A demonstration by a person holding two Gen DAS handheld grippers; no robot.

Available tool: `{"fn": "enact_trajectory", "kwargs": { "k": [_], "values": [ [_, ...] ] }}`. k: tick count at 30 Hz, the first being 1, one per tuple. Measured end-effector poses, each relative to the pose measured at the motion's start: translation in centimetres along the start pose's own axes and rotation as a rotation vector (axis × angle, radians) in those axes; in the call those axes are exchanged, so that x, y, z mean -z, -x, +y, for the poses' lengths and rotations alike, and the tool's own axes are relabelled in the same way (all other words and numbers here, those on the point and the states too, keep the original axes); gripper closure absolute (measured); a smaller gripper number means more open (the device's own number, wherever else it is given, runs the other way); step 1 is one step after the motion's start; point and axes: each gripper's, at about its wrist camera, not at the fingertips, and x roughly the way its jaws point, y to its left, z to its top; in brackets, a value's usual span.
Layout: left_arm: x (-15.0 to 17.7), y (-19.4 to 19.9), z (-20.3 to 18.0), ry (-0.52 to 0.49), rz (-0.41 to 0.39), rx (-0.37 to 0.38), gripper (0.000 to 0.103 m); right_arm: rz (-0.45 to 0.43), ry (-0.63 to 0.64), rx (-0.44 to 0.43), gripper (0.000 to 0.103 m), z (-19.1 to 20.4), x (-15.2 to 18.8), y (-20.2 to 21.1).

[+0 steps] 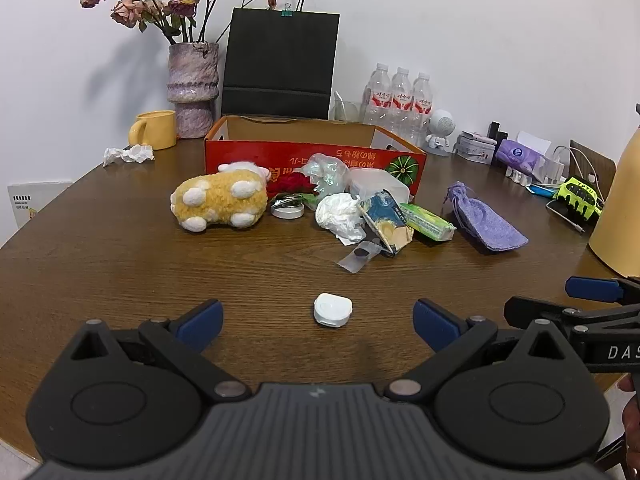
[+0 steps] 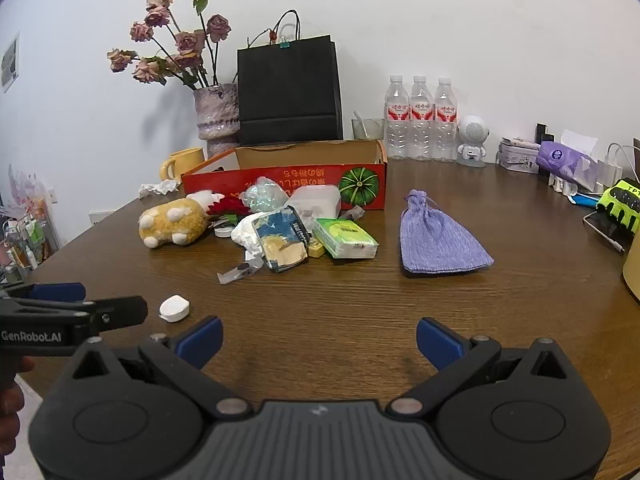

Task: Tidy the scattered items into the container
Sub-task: 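Move the left tool toward the small white round lid on the table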

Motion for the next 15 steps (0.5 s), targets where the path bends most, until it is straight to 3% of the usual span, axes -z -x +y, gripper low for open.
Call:
{"fn": "enact_trajectory", "kwargs": {
  "k": [15],
  "values": [
    [0.13,-0.26,0.07,0.001,0.007,0.000,0.000,0.011,-0.009,0.002,0.000,-0.20,0.04,-0.09]
  ]
}}
